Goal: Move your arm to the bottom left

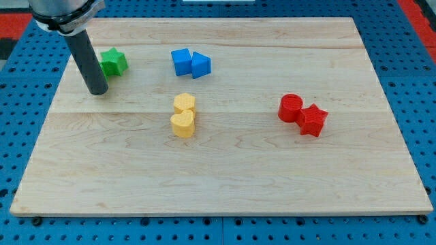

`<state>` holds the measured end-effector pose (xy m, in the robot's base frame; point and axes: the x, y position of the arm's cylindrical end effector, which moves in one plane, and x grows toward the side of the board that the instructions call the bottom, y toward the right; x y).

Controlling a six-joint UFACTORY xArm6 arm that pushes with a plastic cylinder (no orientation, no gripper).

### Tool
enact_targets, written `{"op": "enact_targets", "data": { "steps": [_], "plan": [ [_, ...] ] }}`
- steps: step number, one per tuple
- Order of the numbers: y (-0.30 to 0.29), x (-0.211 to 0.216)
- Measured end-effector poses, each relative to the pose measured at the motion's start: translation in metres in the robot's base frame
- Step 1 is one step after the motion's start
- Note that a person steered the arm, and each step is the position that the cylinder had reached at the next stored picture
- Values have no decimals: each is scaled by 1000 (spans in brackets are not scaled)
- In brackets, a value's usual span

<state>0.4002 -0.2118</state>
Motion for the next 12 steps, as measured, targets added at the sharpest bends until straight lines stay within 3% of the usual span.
{"op": "enact_targets", "data": {
  "steps": [2,4,6,8,10,12],
  "plan": [
    [-10,38],
    [-10,40],
    [-12,89],
    [-12,94],
    [-11,149],
    [48,172]
  ]
}}
